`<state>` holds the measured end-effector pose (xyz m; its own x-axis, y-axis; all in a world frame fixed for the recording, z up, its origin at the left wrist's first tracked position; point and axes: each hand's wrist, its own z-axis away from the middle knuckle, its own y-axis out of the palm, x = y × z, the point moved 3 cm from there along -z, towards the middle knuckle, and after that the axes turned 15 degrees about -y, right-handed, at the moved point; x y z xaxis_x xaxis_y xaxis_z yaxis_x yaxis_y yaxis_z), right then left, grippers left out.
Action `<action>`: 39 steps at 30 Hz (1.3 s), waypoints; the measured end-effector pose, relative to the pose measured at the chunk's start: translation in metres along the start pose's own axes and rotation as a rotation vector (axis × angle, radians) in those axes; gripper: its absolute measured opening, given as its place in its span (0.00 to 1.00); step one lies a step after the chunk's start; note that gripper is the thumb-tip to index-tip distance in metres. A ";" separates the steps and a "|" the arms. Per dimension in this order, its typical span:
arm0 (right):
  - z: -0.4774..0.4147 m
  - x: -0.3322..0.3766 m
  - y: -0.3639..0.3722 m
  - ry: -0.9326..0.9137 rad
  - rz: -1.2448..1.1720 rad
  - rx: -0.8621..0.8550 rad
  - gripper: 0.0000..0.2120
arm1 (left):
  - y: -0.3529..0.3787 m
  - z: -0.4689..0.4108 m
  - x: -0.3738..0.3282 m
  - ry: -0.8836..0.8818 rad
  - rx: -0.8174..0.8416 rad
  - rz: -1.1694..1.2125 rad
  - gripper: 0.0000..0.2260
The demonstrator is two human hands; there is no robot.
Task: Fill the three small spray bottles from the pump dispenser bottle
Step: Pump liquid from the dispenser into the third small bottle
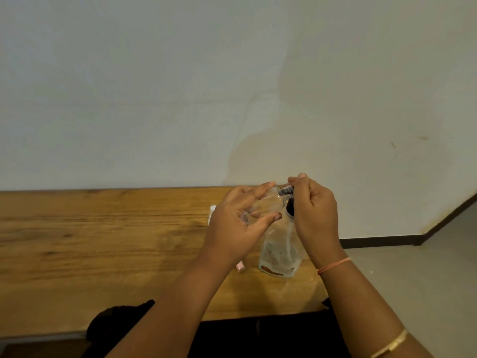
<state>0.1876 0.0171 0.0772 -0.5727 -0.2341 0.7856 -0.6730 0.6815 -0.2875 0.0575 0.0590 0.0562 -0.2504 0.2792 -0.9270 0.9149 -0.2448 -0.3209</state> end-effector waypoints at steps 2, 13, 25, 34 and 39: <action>0.002 0.001 0.000 -0.006 0.006 -0.011 0.22 | 0.000 0.003 0.000 -0.006 -0.005 -0.025 0.26; -0.002 0.004 -0.003 -0.005 -0.022 -0.011 0.19 | -0.003 0.002 -0.006 0.062 -0.016 -0.093 0.25; 0.001 0.001 -0.001 0.006 -0.069 -0.043 0.18 | -0.003 0.005 -0.004 0.074 -0.013 -0.055 0.25; 0.004 -0.002 0.001 0.003 0.008 0.009 0.22 | -0.005 0.001 -0.003 0.003 0.052 -0.115 0.25; 0.008 0.000 0.000 0.029 -0.024 -0.006 0.23 | -0.003 0.004 -0.006 0.008 0.064 -0.094 0.24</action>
<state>0.1837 0.0119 0.0728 -0.5428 -0.2305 0.8076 -0.6834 0.6802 -0.2652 0.0547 0.0545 0.0625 -0.3312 0.3112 -0.8907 0.8654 -0.2760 -0.4183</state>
